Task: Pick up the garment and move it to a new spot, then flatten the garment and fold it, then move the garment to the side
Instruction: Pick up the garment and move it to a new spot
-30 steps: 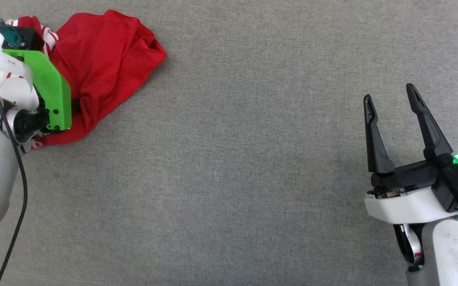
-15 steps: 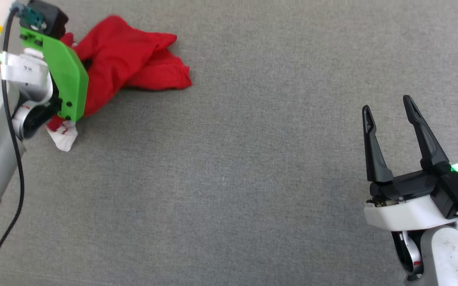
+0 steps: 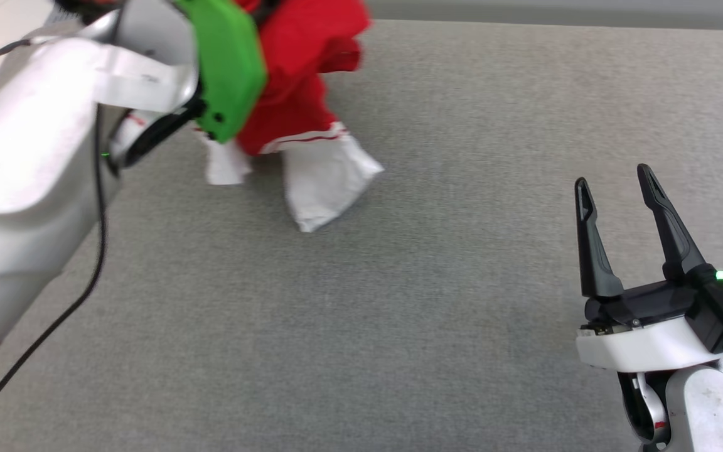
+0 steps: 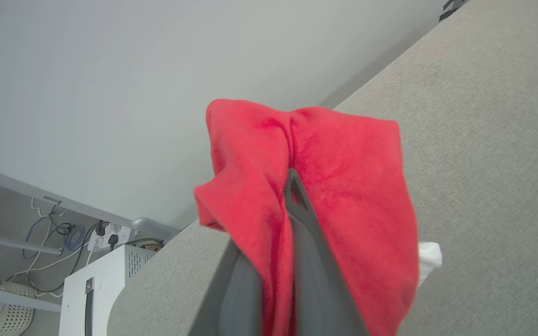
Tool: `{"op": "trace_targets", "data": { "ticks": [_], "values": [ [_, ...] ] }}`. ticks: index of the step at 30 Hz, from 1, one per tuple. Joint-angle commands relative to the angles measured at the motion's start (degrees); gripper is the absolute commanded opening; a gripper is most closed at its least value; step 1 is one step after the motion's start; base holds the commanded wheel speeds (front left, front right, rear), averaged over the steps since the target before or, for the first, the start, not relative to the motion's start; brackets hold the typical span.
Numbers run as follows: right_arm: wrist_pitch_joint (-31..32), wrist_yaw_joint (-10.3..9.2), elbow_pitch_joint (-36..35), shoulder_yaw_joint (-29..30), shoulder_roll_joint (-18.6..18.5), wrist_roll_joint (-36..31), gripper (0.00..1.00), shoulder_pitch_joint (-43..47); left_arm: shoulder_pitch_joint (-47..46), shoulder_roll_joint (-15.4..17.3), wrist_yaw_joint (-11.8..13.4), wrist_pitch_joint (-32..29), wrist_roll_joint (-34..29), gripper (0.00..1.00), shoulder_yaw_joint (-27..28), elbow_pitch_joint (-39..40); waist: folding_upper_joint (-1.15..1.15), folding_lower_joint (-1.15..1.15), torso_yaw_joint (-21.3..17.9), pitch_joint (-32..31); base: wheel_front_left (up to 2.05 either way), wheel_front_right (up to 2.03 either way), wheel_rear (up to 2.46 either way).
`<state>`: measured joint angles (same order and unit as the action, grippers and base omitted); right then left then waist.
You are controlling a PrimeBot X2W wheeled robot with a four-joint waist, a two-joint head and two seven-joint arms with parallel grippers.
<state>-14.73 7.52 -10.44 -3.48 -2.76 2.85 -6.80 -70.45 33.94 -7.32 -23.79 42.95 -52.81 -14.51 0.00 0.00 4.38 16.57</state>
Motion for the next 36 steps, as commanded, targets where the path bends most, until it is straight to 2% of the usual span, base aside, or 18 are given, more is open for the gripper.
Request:
{"op": "trace_targets", "data": {
  "ticks": [1,10,17,20,24,28,32,33,34,36],
  "values": [
    [-0.3,-0.03,-0.1,0.0,-0.1,0.6,1.00,0.3,-2.0,-1.0,-0.2,-0.3,0.3,0.00,-0.8,0.7,0.00,0.00,-2.6,0.2,0.00,0.00,0.00],
    [-0.3,-0.03,-0.3,0.5,-0.1,2.7,1.00,-0.9,-7.8,-8.8,-0.2,0.3,-0.1,0.00,-11.5,2.9,0.00,0.00,-9.0,3.1,0.00,0.00,0.00],
    [-0.3,-0.03,-0.4,1.7,-0.1,3.9,1.00,-1.5,-4.5,-16.9,-0.2,2.6,2.0,0.00,-19.7,-2.8,0.00,0.00,-11.2,5.4,0.00,0.00,0.00],
    [-0.3,-0.03,-0.4,1.7,-0.1,4.1,1.00,-1.8,-0.6,-19.9,-0.2,2.4,1.3,0.00,-20.4,-6.0,0.00,0.00,-11.6,6.1,0.00,0.00,0.00],
    [-0.3,-0.03,-0.4,2.0,-0.1,4.2,1.00,-2.4,8.4,-23.3,-0.2,-2.4,-3.3,0.00,-20.5,-6.1,0.00,0.00,-11.8,6.8,0.00,0.00,0.00],
    [-0.3,-0.03,-0.2,2.2,-0.1,4.0,1.00,-2.9,14.0,-24.6,-0.2,-5.5,-5.5,0.00,-20.5,-5.2,0.00,0.00,-11.4,7.1,0.00,0.00,0.00],
    [-0.3,-0.03,0.2,2.1,-0.1,3.7,1.00,-3.0,15.3,-24.9,-0.2,-5.4,-6.8,0.00,-20.5,-5.1,0.00,0.00,-10.8,6.5,0.00,0.00,0.00],
    [-0.3,-0.03,0.2,2.1,-0.1,3.6,1.00,-2.8,14.9,-24.9,-0.2,-3.9,-7.0,0.23,-20.5,-5.4,0.00,0.00,-10.6,6.2,0.00,0.00,0.00],
    [-0.3,-0.03,0.3,2.2,-0.1,3.5,1.00,-2.7,14.4,-25.0,-0.2,-2.2,-7.2,1.00,-20.5,-5.9,0.00,0.00,-10.4,5.9,0.00,0.00,0.00],
    [-0.3,-0.03,0.4,2.4,-0.1,3.3,1.00,-2.1,13.1,-25.4,-0.2,2.5,-7.4,1.00,-20.5,-6.9,0.00,0.00,-9.8,5.0,0.00,0.00,0.00]
  ]
}}
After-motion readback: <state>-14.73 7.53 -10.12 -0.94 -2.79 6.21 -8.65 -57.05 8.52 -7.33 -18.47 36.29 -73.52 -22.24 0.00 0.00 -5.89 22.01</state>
